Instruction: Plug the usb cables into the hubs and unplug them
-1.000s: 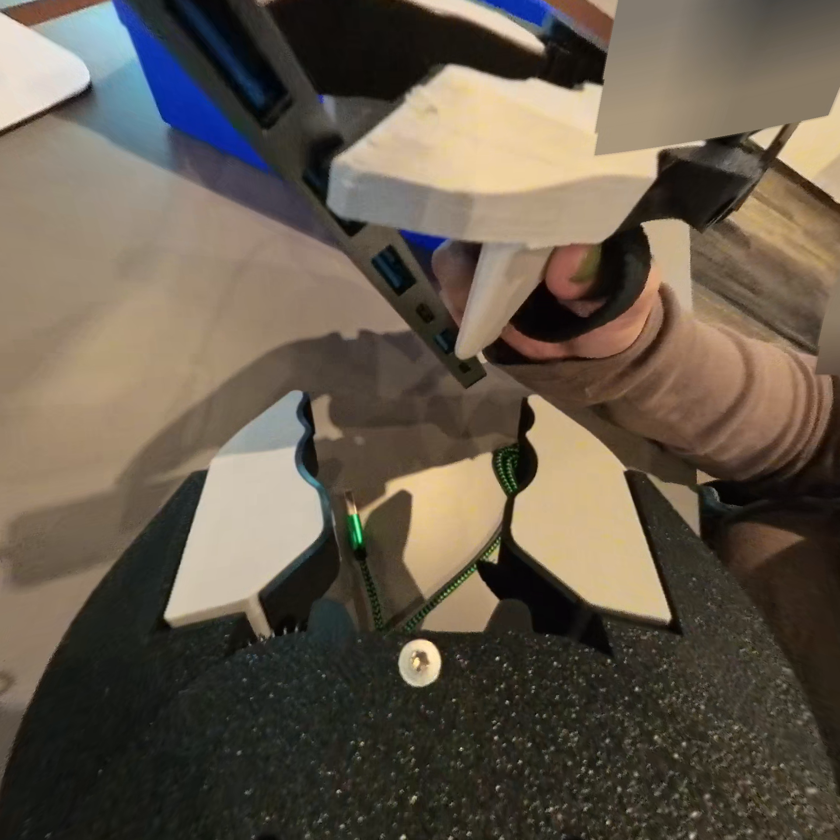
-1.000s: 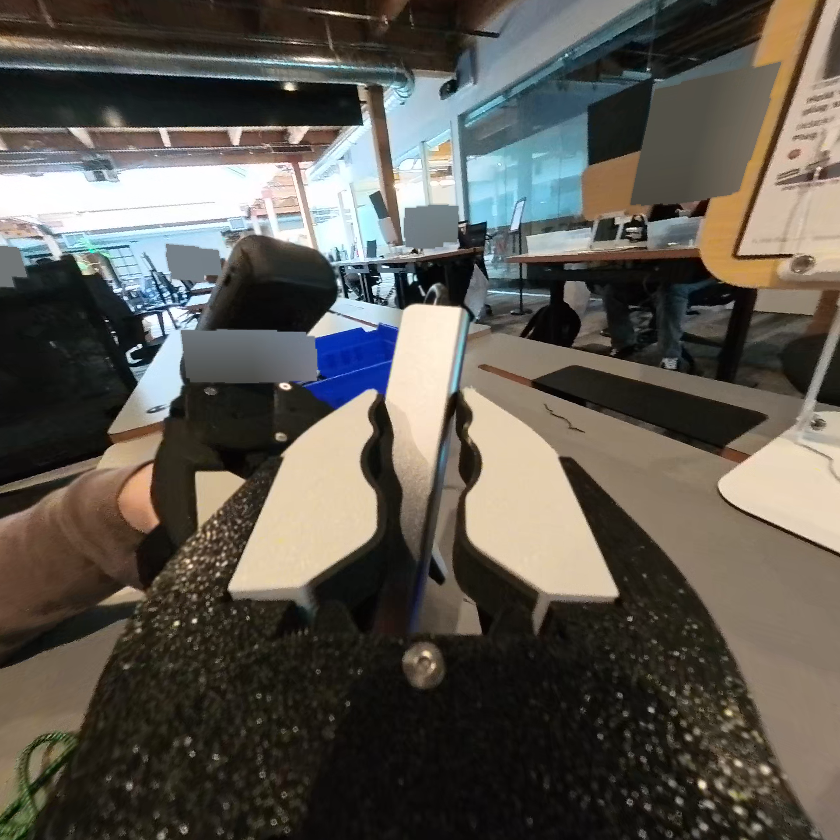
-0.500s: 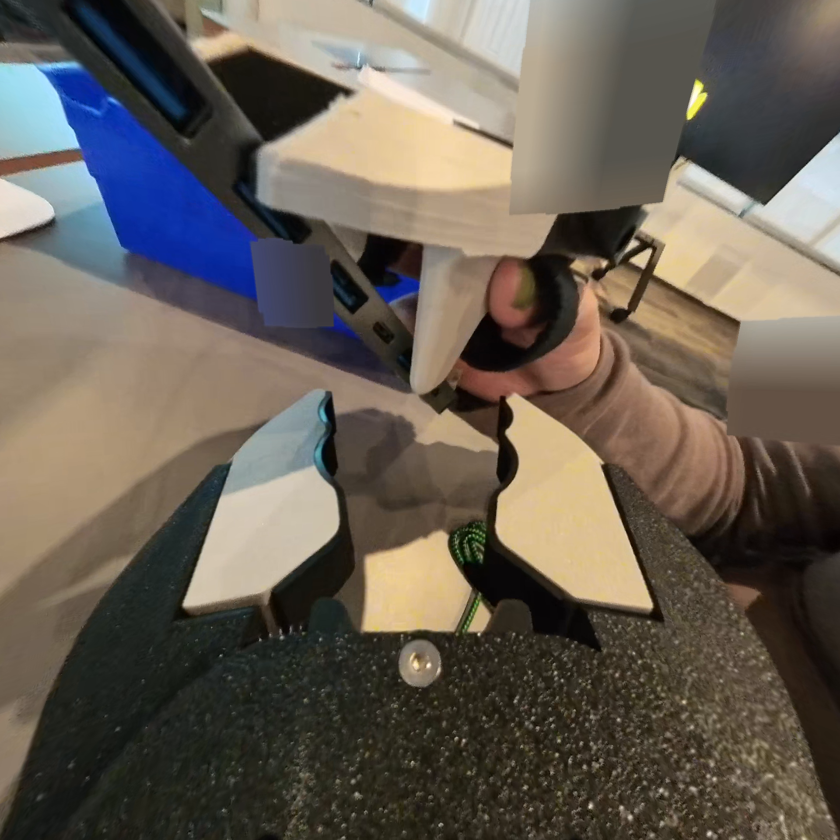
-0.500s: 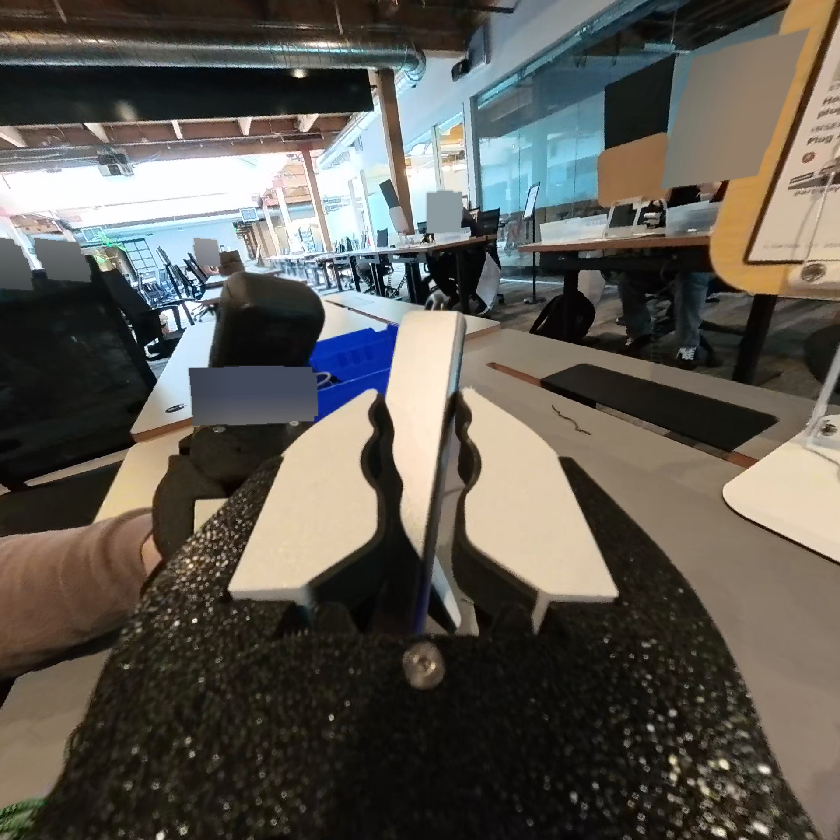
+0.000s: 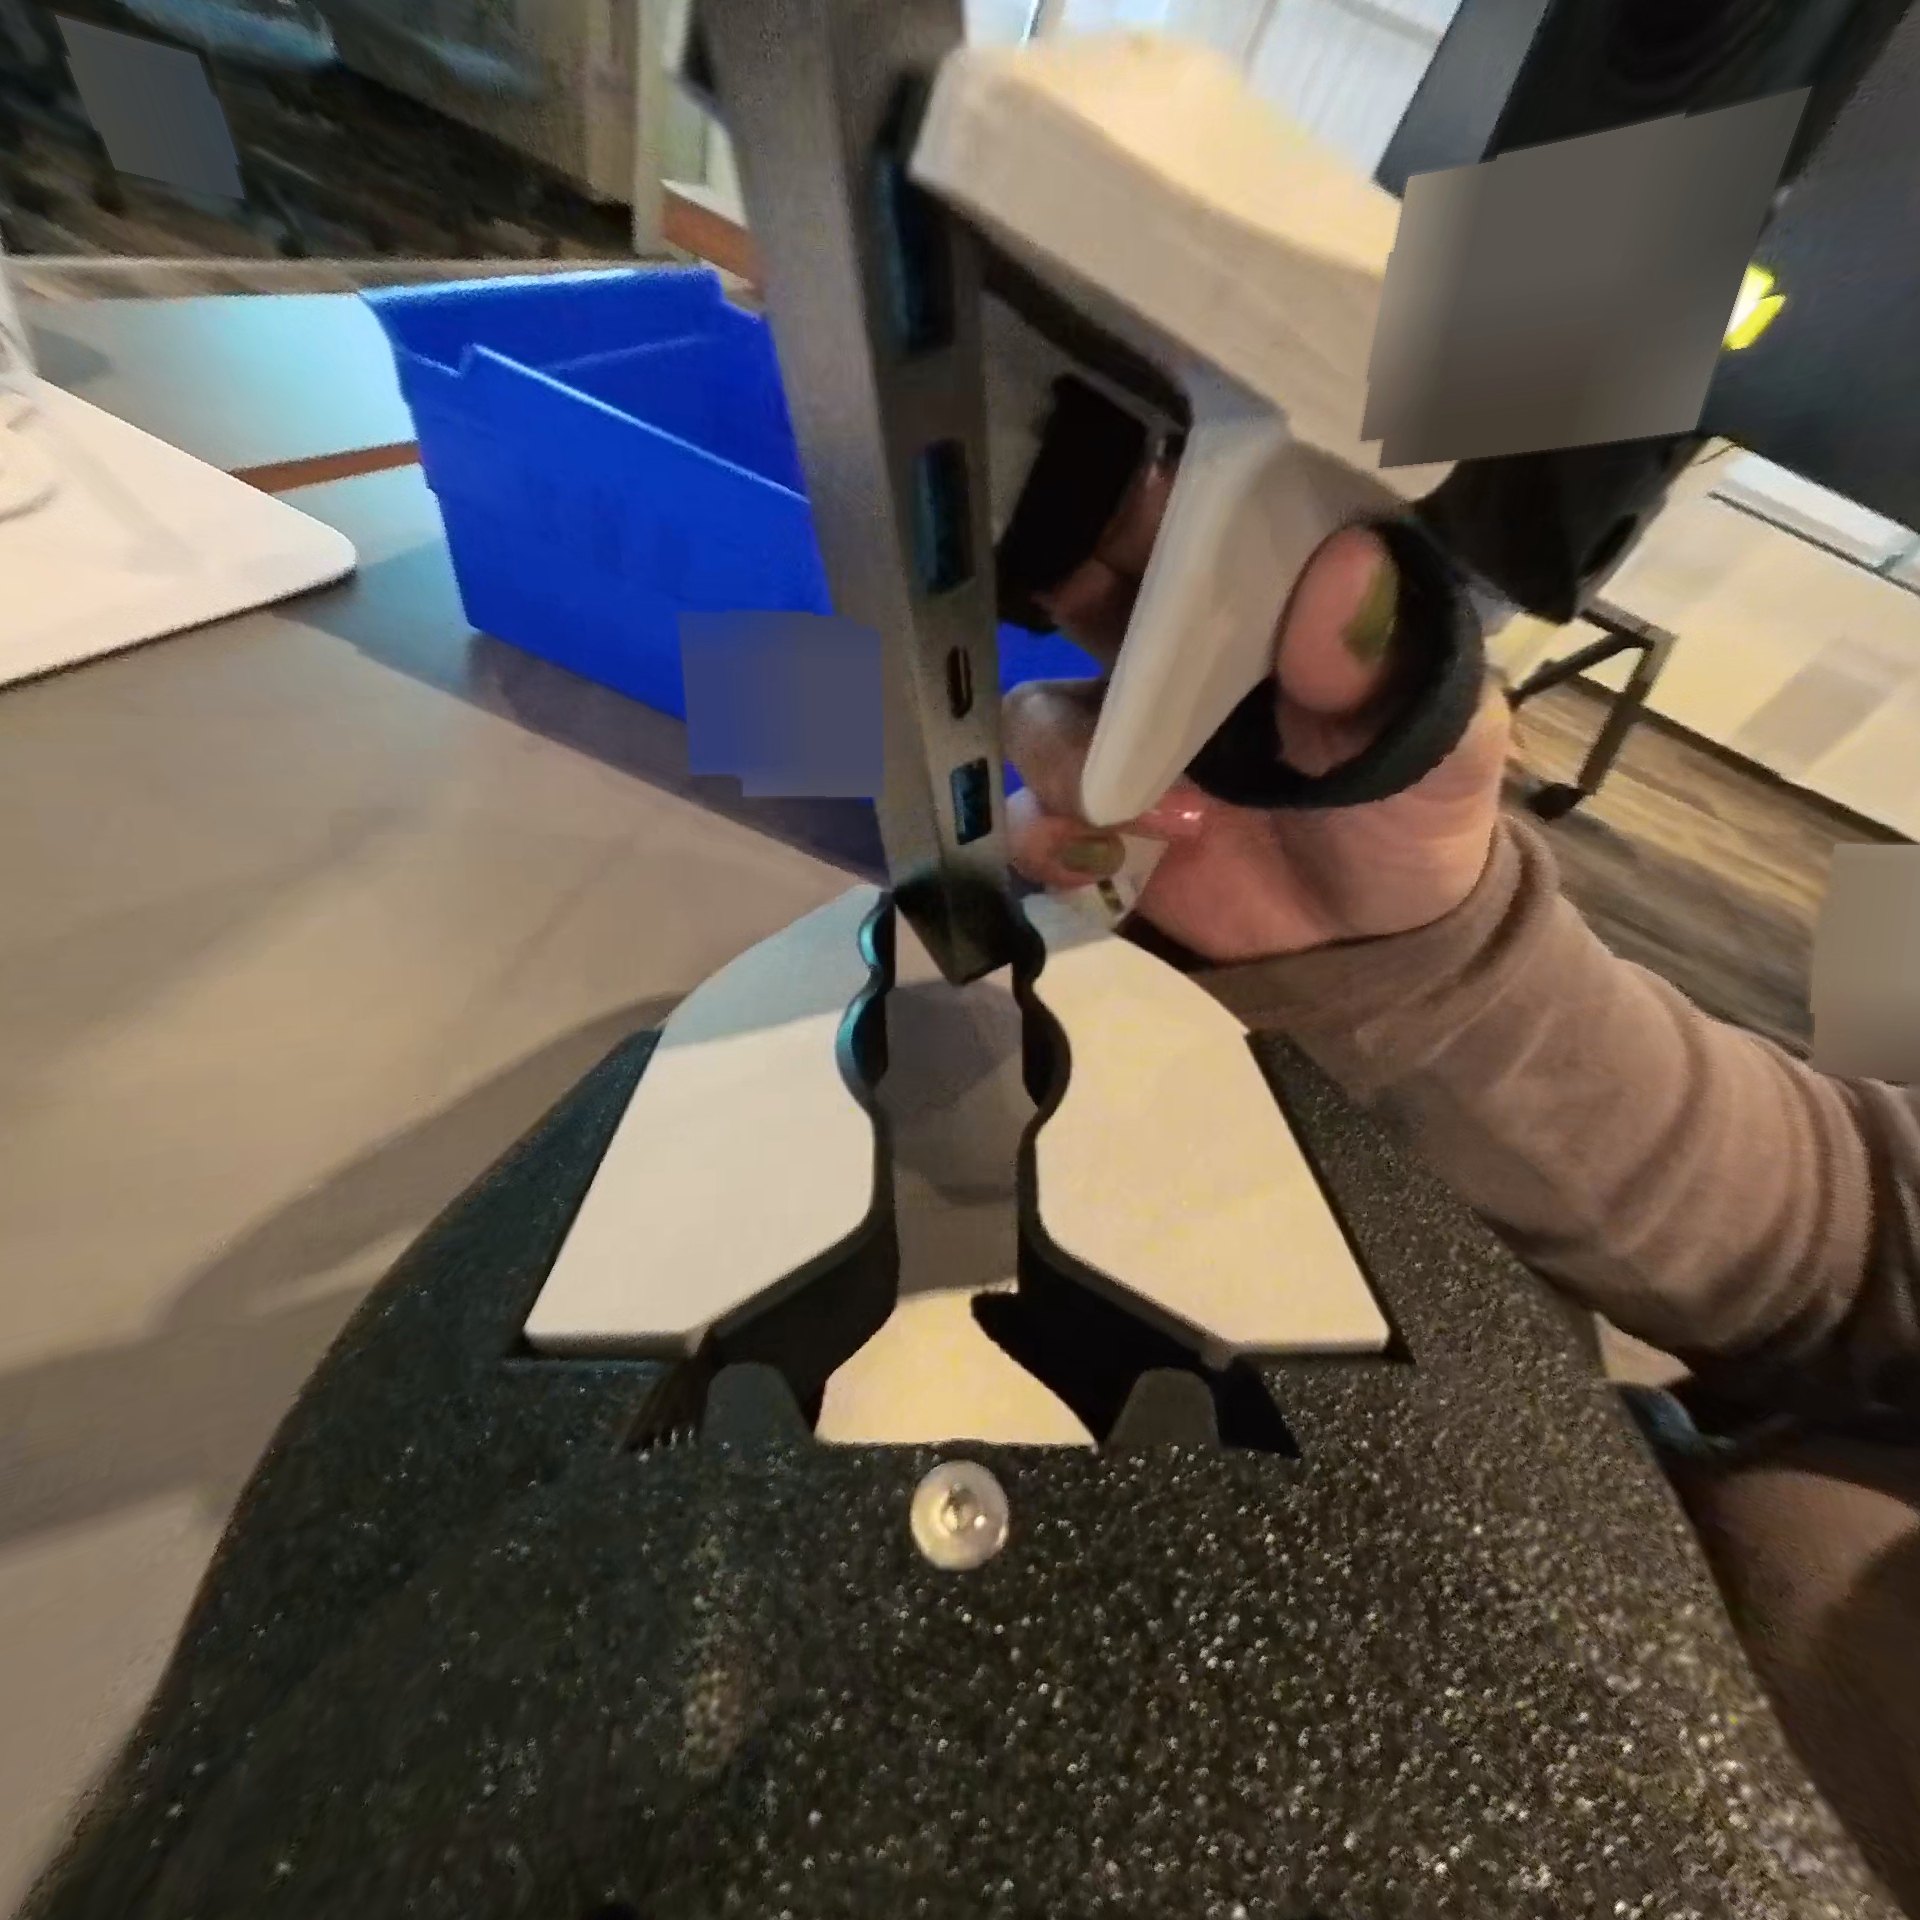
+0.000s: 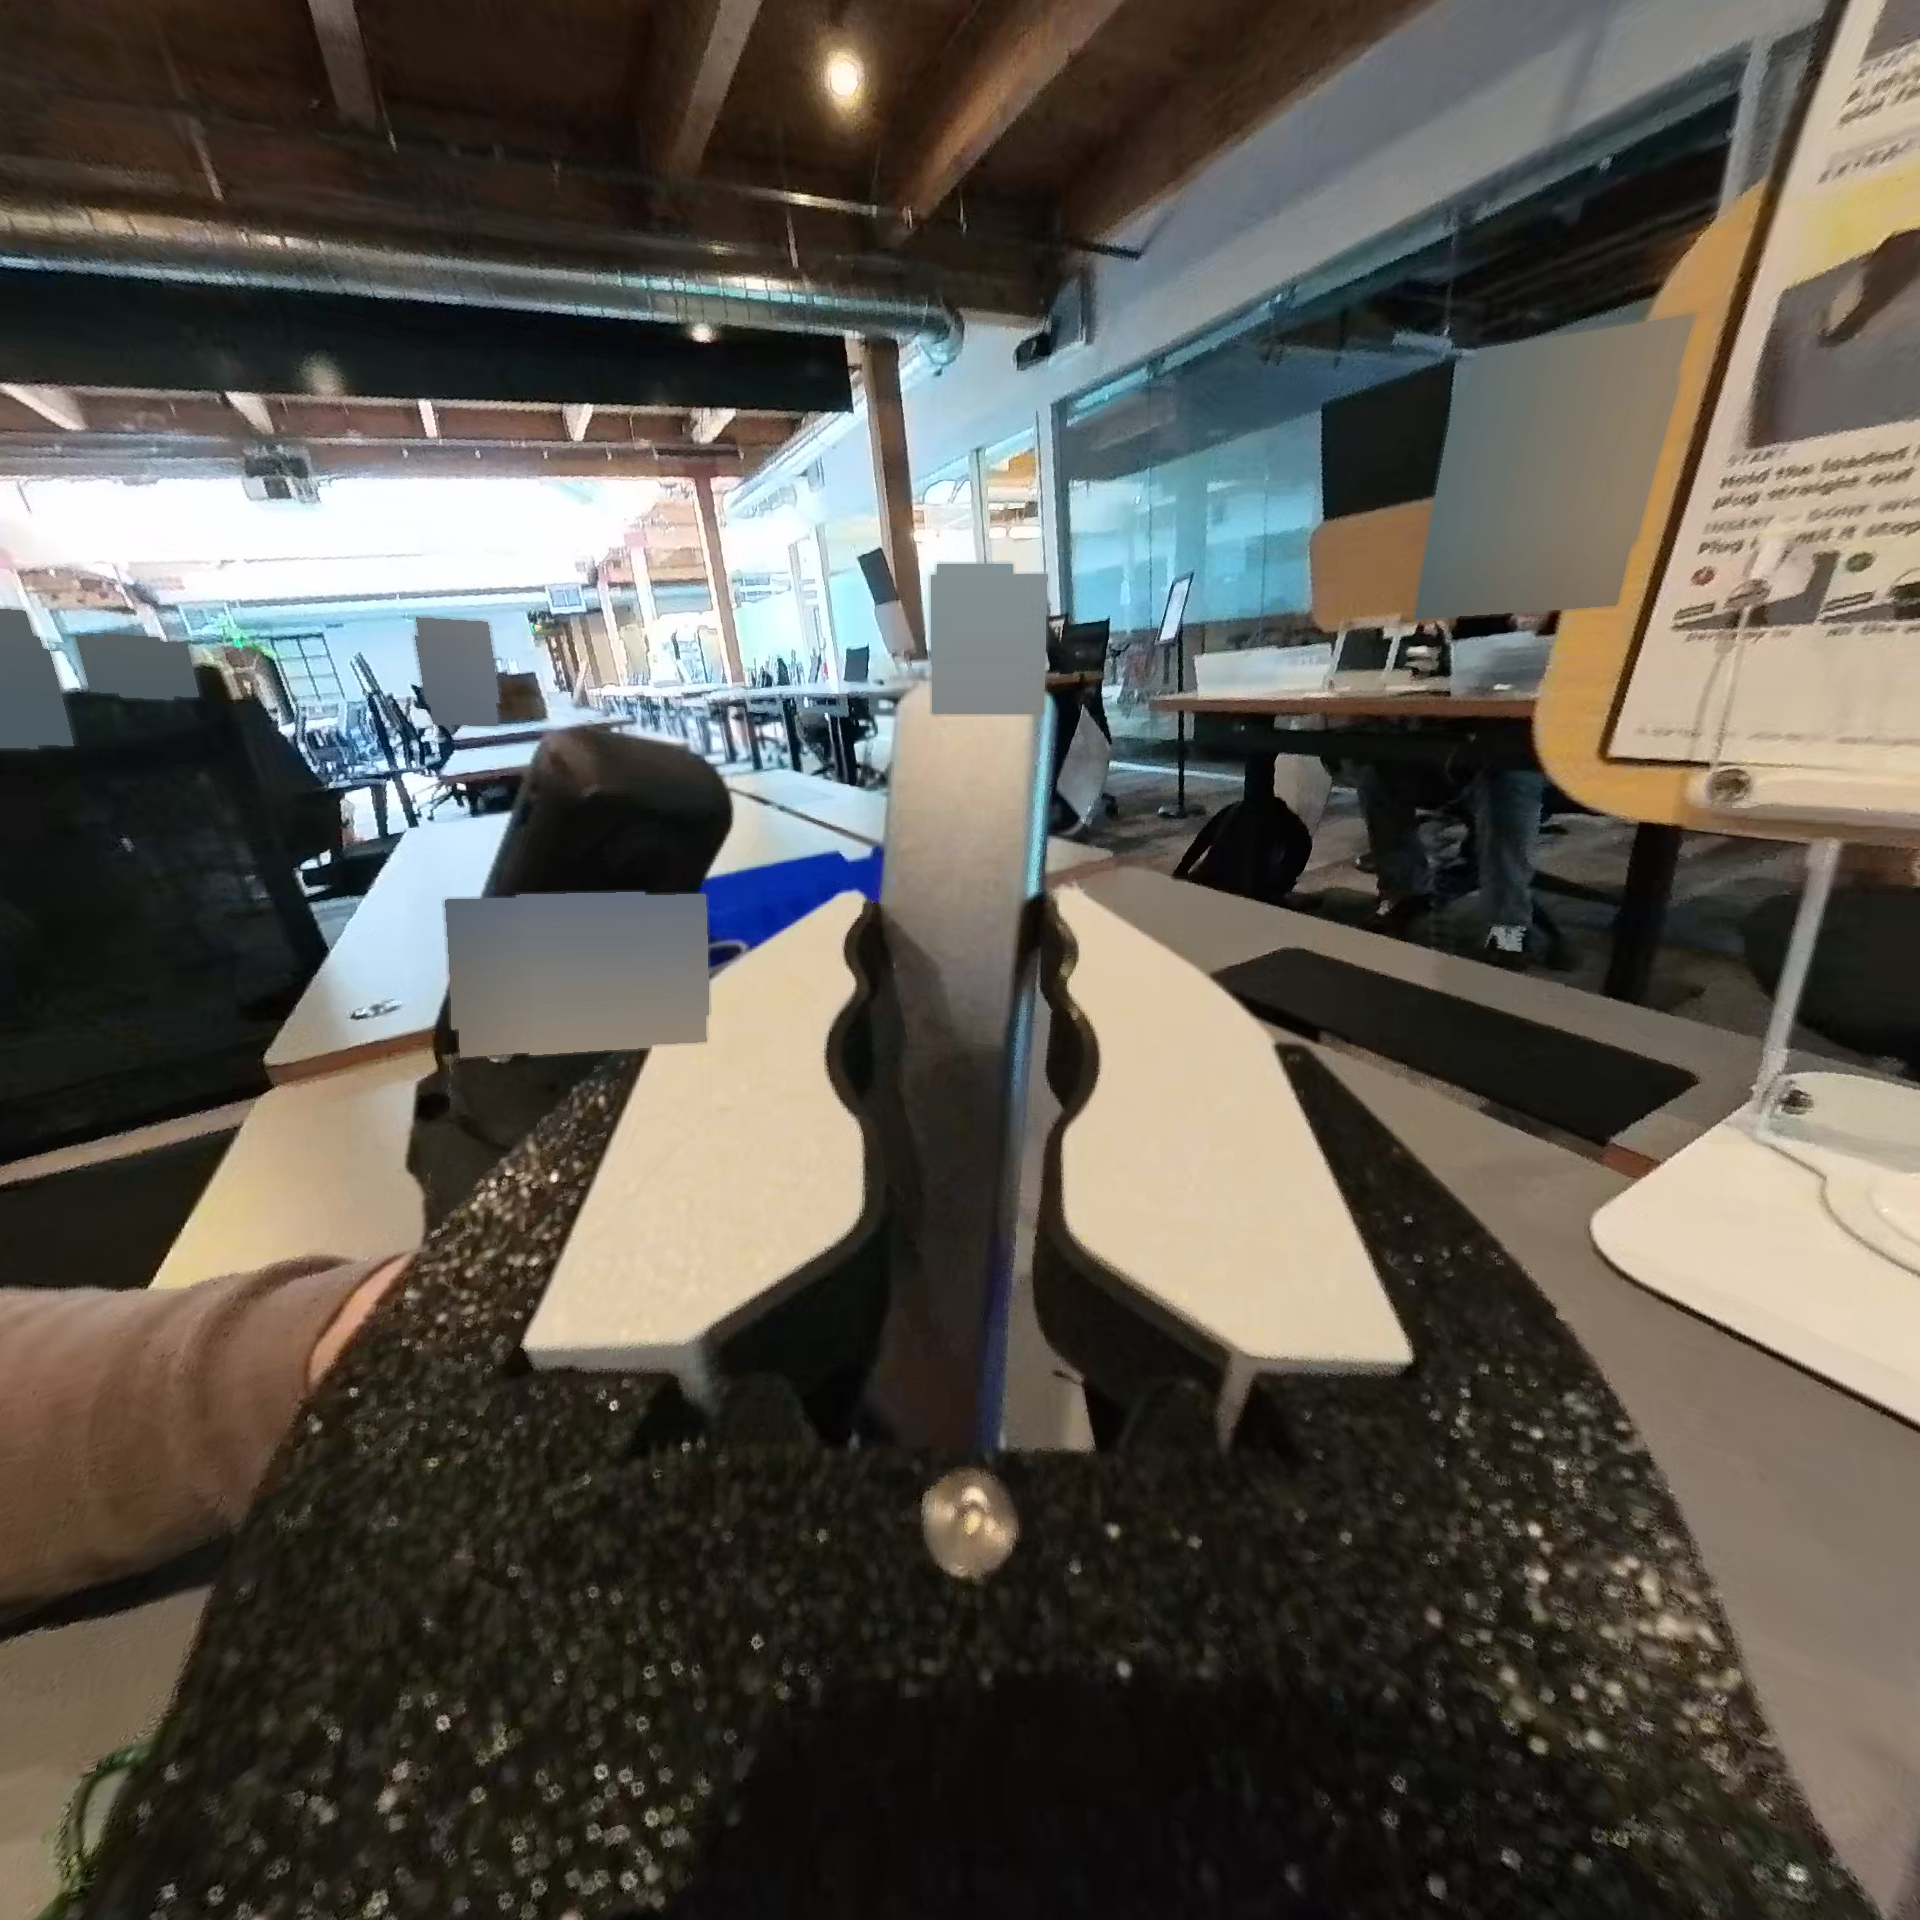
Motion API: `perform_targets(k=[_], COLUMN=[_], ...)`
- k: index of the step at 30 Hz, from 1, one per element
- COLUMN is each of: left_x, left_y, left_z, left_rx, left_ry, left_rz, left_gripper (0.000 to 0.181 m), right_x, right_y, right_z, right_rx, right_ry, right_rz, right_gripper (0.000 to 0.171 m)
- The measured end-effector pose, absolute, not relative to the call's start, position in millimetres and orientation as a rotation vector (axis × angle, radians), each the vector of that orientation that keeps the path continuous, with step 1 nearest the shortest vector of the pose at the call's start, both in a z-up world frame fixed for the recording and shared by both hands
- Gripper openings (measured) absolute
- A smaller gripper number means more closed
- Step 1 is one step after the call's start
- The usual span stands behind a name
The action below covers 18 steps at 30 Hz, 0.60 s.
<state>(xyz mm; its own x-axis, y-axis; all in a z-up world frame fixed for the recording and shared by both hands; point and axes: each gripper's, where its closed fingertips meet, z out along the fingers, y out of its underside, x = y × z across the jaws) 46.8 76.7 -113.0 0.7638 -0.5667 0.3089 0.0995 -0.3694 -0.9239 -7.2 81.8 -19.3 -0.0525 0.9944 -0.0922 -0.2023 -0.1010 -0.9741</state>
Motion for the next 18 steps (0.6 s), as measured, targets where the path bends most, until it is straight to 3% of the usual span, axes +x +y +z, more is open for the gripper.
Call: perform_targets(k=[7,9,11,15,18], left_x=[38,37,37,35,37], left_y=[79,76,71,62,51], left_z=[-114,-113,-107,-103,-107], left_rx=[-1.823,-1.842,-1.827,-1.819,-1.848], left_ry=[0.457,0.474,0.508,0.584,0.669], left_rz=[-0.497,-0.5,-0.562,-0.609,-0.677], left_gripper=[0.018,0.011,0.011,0.011,0.011], right_x=[3,9,14,12,15], right_y=[81,73,69,70,56], right_z=[-12,-8,-4,-17,-27], right_rx=[-1.044,-0.982,-0.954,-1.059,-1.127], right_ry=[-1.025,-1.053,-1.059,-1.135,-1.264], right_rz=[1.43,1.477,1.53,1.582,1.812], right_gripper=[0.03,0.014,0.009,0.041,0.042])
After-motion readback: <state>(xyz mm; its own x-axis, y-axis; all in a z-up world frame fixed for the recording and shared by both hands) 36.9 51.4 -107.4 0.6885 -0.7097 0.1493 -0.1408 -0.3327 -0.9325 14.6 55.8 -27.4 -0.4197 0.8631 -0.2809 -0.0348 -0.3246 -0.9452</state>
